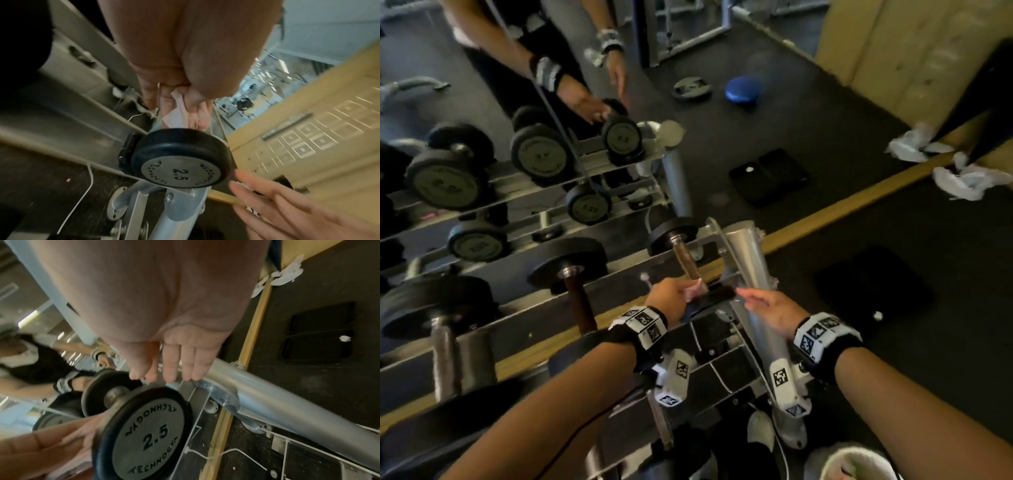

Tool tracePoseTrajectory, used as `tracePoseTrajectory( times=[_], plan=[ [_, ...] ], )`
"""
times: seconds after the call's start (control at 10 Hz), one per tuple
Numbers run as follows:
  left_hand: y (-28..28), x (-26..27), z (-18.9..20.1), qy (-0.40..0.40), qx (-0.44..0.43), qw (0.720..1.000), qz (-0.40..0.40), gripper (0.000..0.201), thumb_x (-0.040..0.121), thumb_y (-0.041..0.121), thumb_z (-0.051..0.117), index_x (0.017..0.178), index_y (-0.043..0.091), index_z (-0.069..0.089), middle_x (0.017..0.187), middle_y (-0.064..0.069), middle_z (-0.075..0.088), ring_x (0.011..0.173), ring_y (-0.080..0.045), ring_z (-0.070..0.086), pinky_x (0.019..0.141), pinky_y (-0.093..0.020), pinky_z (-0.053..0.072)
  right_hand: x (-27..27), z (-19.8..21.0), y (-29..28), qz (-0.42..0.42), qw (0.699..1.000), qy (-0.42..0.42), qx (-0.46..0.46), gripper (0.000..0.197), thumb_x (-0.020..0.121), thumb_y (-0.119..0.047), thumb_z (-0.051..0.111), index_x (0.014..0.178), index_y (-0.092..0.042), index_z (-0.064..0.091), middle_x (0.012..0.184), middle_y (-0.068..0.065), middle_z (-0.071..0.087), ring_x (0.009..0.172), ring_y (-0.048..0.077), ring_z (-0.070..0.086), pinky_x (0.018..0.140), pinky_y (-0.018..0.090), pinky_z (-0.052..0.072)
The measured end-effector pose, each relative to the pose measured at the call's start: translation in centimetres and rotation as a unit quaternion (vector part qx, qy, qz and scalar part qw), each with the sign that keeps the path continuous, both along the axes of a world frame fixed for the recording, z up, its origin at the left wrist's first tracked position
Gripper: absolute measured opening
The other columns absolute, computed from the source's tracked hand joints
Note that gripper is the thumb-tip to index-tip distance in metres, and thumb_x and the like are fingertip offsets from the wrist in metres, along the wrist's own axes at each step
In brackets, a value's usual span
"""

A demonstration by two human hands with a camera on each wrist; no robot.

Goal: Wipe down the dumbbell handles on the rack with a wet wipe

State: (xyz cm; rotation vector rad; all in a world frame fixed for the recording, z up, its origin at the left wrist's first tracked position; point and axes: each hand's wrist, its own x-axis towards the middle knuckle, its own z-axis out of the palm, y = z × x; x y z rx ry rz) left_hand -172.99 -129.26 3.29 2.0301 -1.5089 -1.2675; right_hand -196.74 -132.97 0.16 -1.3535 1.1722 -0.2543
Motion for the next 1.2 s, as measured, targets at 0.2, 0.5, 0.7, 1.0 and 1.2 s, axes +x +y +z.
tracePoseTrajectory(
  times=[0.2,0.5,0.7,1.0,1.2],
  plan=[
    [0.4,-5.1,4.2,0.034,-0.093,0.993,-0.058,0.033,0.098,-0.002,0.052,0.127,0.011,0.062,0.124,-0.013,0.065,0.116,-0.025,0.061,0.1,-0.031,0.047,-8.9,4.1,10.0,-0.183,0.98,0.005,-0.074,0.034,0.094,0.004,0.056,0.121,-0.013,0.063,0.128,0.014,0.063,0.106,0.007,0.06,0.094,0.016,0.044],
    [11.4,-23.1,8.7,0.021,-0.227,0.917,-0.328,0.012,0.094,0.009,0.06,0.1,0.012,0.07,0.098,-0.003,0.065,0.09,-0.016,0.06,0.077,-0.02,0.039,-23.6,8.1,28.9,-0.306,0.919,0.214,-0.127,0.018,0.098,-0.02,0.058,0.113,-0.024,0.066,0.108,-0.002,0.071,0.105,0.016,0.065,0.101,0.034,0.046],
    [21.2,-34.3,3.6,0.037,-0.208,0.872,-0.442,0.014,0.088,0.009,0.071,0.101,0.009,0.076,0.106,-0.006,0.063,0.096,-0.019,0.064,0.09,-0.026,0.048,-33.5,11.6,46.0,-0.431,0.847,0.254,-0.181,0.023,0.095,-0.019,0.061,0.098,-0.042,0.062,0.096,-0.006,0.073,0.097,0.017,0.069,0.095,0.036,0.052],
    [29.9,-42.6,-4.9,-0.185,-0.052,0.798,-0.572,0.044,0.099,0.023,0.053,0.143,0.022,0.053,0.145,-0.008,0.053,0.129,-0.031,0.054,0.107,-0.042,0.044,-40.2,13.8,61.3,-0.444,0.82,0.313,-0.179,0.024,0.093,-0.008,0.062,0.107,-0.027,0.066,0.097,-0.003,0.072,0.095,0.016,0.069,0.093,0.046,0.052],
    [30.3,-41.7,-3.3,-0.22,-0.055,0.801,-0.554,0.034,0.101,0.027,0.048,0.131,0.026,0.062,0.129,-0.003,0.066,0.117,-0.024,0.061,0.1,-0.04,0.049,-41.2,20.9,62.9,-0.399,0.798,0.338,-0.299,0.021,0.093,-0.022,0.062,0.111,-0.034,0.063,0.105,-0.01,0.072,0.098,0.007,0.068,0.095,0.035,0.053]
  ],
)
